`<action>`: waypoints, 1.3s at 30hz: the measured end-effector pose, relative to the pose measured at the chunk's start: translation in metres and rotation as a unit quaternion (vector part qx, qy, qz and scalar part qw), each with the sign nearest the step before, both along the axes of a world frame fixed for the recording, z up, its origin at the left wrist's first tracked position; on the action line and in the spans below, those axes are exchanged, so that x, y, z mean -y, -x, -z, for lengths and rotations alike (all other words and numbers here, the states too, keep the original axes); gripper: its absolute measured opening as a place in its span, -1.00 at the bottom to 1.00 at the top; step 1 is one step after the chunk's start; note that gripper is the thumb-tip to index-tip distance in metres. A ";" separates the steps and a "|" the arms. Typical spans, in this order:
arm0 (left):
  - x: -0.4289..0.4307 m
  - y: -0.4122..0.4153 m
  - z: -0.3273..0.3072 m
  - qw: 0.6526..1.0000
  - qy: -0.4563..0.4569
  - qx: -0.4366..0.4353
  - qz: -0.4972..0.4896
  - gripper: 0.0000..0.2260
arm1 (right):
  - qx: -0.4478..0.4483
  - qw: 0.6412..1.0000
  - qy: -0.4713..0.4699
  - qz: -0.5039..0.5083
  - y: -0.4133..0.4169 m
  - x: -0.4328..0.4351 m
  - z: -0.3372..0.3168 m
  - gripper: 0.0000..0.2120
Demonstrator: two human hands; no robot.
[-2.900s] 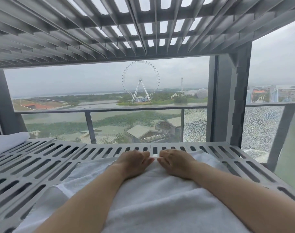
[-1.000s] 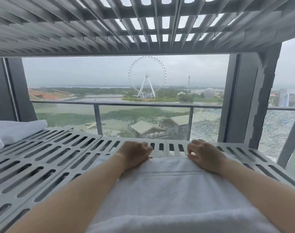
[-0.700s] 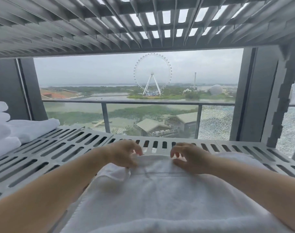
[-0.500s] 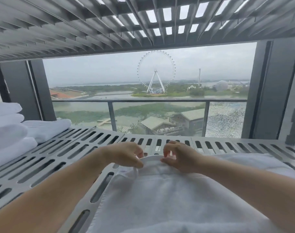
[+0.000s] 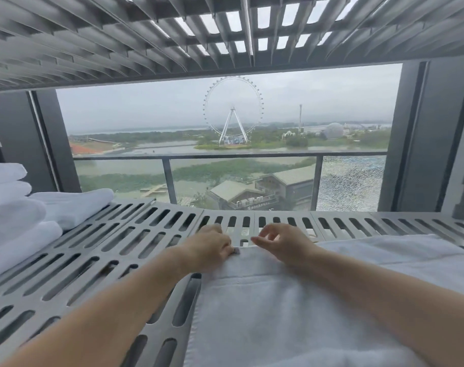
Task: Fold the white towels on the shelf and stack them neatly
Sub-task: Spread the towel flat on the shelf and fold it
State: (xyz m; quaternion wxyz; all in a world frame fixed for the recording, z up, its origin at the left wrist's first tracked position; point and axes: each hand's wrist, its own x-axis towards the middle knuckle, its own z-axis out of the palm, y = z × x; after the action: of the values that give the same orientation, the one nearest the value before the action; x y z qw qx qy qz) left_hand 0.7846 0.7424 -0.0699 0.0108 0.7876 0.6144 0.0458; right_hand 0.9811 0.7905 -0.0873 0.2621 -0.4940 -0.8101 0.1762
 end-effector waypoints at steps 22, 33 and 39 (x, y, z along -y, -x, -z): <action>-0.002 0.019 0.032 0.941 -0.080 0.327 -0.035 -0.56 | 0.026 0.992 0.010 -0.121 0.034 0.002 -0.004 -0.86; 0.001 0.032 0.022 0.900 0.021 0.436 -0.016 -0.75 | -0.043 0.988 -0.076 -0.125 0.035 0.009 0.003 -0.80; 0.000 0.033 0.022 0.891 -0.001 0.453 -0.028 -0.78 | -0.086 0.991 -0.042 -0.099 0.035 0.008 0.003 -0.85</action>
State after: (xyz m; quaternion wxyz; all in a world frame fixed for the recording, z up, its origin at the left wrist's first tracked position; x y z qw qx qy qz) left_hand 0.7512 0.7422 -0.0922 0.2861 0.6639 0.5642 0.3989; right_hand 0.9460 0.7822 -0.0905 0.3322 -0.3832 -0.8361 0.2091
